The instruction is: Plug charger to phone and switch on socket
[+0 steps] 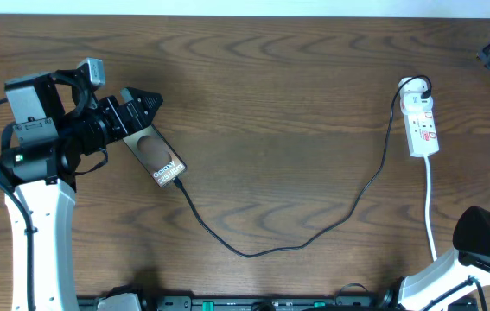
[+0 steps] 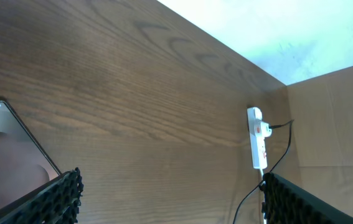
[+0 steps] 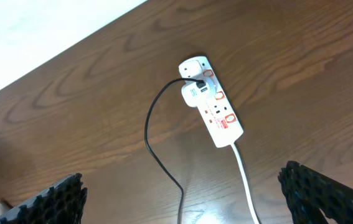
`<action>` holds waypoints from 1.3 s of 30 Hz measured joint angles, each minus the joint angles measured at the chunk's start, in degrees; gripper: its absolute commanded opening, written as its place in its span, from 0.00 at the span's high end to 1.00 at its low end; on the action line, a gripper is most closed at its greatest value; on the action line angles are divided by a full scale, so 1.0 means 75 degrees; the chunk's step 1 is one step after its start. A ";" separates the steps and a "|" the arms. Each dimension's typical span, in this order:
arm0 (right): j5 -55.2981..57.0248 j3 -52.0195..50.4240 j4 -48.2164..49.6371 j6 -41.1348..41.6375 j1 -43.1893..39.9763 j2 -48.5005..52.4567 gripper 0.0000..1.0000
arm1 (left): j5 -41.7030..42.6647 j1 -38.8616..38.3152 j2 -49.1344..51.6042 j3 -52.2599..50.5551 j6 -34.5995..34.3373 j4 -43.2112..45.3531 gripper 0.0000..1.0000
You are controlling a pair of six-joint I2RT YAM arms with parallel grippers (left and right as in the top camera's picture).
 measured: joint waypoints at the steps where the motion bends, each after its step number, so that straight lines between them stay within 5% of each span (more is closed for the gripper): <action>1: 0.0000 0.0000 -0.0003 0.0000 0.0000 0.0000 0.01 | -0.0003 0.0000 0.0000 0.0000 0.0000 0.0000 0.11; 15: 0.0003 0.0000 -0.0003 0.0000 0.0000 0.0000 0.01 | -0.0128 -0.0003 -0.0029 0.0000 0.0003 -0.0108 0.11; 23: 0.0006 0.0000 0.0003 0.0000 0.0000 0.0000 0.01 | -0.2559 -0.0909 -0.1189 -0.0224 0.0003 -0.1338 0.11; 29: 0.0032 0.0000 0.0000 -0.0003 0.0000 0.0000 0.01 | -0.4062 -0.2052 -0.3209 -0.2130 0.0026 0.0903 0.11; 39: 0.0058 0.0000 0.0000 -0.0006 0.0000 0.0000 0.01 | -0.4645 -0.2174 -0.6793 -0.6435 0.0294 0.6044 0.11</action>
